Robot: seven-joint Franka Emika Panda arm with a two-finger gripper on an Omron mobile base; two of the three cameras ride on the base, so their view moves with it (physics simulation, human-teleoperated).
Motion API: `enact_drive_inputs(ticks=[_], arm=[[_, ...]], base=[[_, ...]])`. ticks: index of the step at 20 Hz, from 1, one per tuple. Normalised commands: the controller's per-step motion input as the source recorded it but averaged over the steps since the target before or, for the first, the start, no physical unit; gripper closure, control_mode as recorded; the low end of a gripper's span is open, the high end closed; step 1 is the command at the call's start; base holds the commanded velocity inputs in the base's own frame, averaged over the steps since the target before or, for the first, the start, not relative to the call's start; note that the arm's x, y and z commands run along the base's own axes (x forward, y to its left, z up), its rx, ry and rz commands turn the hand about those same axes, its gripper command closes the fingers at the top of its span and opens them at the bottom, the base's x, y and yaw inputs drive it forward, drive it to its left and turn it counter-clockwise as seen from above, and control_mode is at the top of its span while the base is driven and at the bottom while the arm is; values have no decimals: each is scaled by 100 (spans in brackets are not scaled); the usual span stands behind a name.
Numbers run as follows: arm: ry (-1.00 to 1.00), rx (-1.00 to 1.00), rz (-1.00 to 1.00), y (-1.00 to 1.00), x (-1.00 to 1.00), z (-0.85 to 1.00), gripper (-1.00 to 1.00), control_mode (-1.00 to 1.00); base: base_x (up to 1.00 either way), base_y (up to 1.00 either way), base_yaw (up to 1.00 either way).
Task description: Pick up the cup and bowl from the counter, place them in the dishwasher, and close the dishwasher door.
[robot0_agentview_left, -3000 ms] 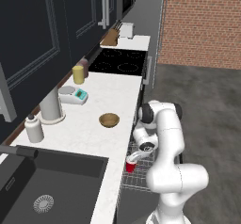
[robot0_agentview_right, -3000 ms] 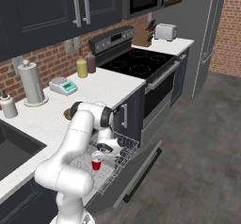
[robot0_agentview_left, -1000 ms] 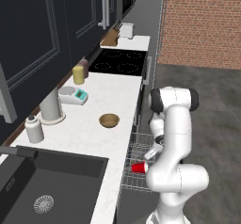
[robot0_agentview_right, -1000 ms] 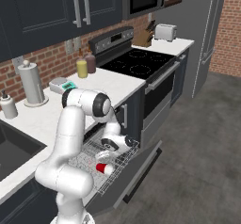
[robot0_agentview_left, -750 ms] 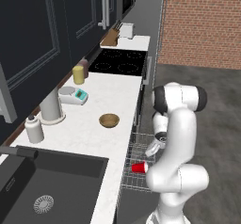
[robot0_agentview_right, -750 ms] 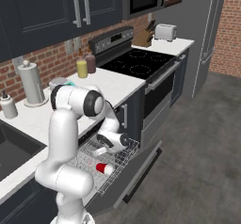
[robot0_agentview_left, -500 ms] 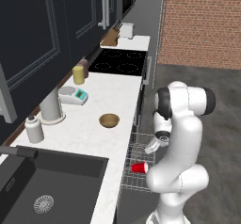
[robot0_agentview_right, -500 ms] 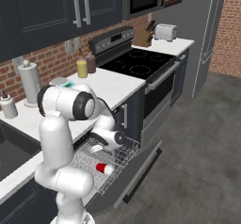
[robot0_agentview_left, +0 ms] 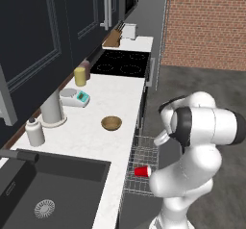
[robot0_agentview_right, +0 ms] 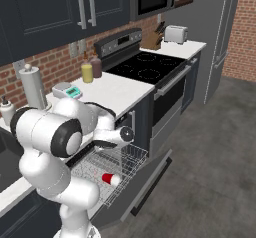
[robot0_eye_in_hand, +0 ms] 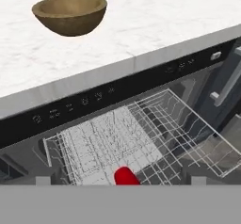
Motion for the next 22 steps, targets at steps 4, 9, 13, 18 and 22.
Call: enact_drive_inputs(ticks=[4,9,13,18,22], arm=[[16,0,-2,-27,0,100,-100,-100],[31,0,-7,0,0,100,-100,-100],[18,0,-12,7,2,53,-100,-100],[14,-1,-11,33,12,2,-100,-100],[1,-1,-13,42,6,0,-100,-100]], base=[[0,0,0],[0,0,0],[0,0,0],[0,0,0],[0,0,0]])
